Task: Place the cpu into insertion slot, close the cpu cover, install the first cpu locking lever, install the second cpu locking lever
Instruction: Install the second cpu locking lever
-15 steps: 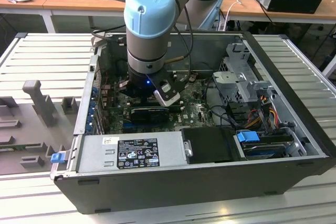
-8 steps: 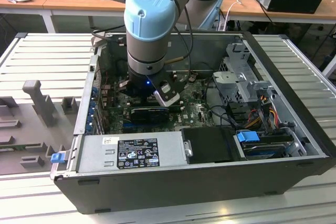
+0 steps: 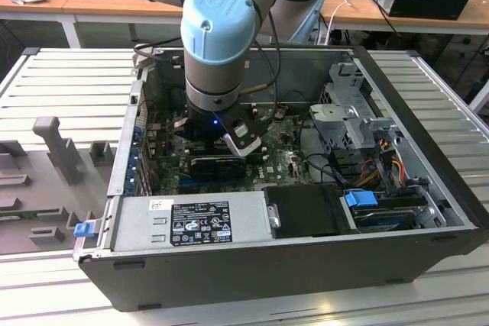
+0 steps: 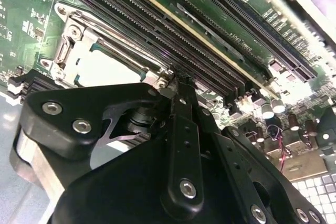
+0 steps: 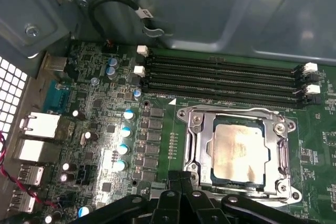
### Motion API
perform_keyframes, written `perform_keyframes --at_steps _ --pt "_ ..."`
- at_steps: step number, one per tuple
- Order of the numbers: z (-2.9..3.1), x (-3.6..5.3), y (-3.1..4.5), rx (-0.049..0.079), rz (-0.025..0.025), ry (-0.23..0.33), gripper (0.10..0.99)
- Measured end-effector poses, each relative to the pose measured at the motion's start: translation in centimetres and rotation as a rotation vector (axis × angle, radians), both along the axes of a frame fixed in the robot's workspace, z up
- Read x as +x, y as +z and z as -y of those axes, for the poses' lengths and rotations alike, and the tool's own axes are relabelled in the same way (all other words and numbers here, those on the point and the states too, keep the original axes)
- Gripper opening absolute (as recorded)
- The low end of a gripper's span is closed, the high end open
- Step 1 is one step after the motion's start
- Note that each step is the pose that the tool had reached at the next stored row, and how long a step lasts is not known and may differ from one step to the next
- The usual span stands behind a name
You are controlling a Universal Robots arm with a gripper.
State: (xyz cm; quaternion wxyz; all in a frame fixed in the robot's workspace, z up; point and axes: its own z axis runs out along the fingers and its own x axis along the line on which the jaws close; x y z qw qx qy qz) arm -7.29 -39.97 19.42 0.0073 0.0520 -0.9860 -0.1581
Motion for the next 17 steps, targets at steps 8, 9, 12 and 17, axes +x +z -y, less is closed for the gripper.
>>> perform_keyframes --at_steps 8,9,12,17 --pt "0.00 0.00 2.14 0.006 0.0001 0.000 0.106" --pt "0.01 0.00 2.45 0.006 0.0000 0.000 0.106" --pt "0.00 0.00 3.04 0.006 0.0001 0.000 0.106" --pt "0.00 0.00 3.70 0.004 0.0002 0.000 0.106"
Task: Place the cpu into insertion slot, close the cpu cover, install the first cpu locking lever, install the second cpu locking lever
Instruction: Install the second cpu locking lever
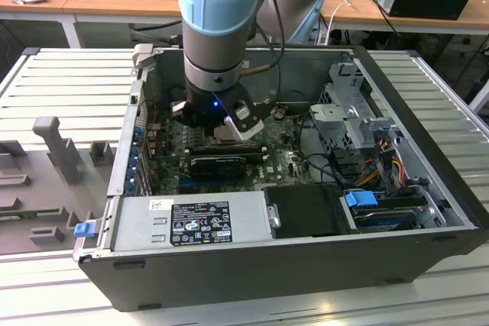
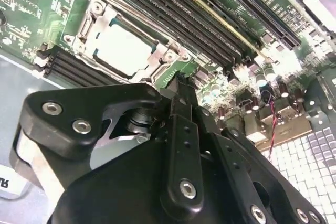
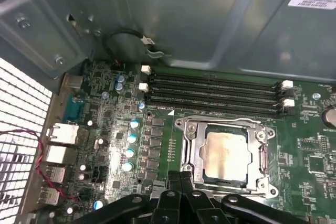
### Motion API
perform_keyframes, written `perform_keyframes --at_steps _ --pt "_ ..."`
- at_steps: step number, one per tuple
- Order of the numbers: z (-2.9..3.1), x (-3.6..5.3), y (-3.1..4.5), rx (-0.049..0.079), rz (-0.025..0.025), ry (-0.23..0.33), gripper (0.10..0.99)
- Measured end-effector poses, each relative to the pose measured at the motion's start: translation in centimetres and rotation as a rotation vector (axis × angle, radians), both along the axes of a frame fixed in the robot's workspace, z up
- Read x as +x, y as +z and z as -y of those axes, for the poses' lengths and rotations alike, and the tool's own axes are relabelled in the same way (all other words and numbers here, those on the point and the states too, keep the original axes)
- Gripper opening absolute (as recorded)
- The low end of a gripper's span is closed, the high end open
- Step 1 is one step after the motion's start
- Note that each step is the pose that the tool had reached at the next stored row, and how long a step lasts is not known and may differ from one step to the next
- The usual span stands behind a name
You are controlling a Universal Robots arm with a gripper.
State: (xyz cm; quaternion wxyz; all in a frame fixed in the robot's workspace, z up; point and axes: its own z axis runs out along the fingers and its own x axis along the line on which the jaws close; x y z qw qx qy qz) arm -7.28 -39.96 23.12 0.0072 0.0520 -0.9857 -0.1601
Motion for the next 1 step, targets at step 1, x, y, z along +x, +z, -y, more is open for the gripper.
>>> perform_keyframes --at_steps 1 --pt "0.00 0.00 0.02 0.000 0.0000 0.000 0.106"
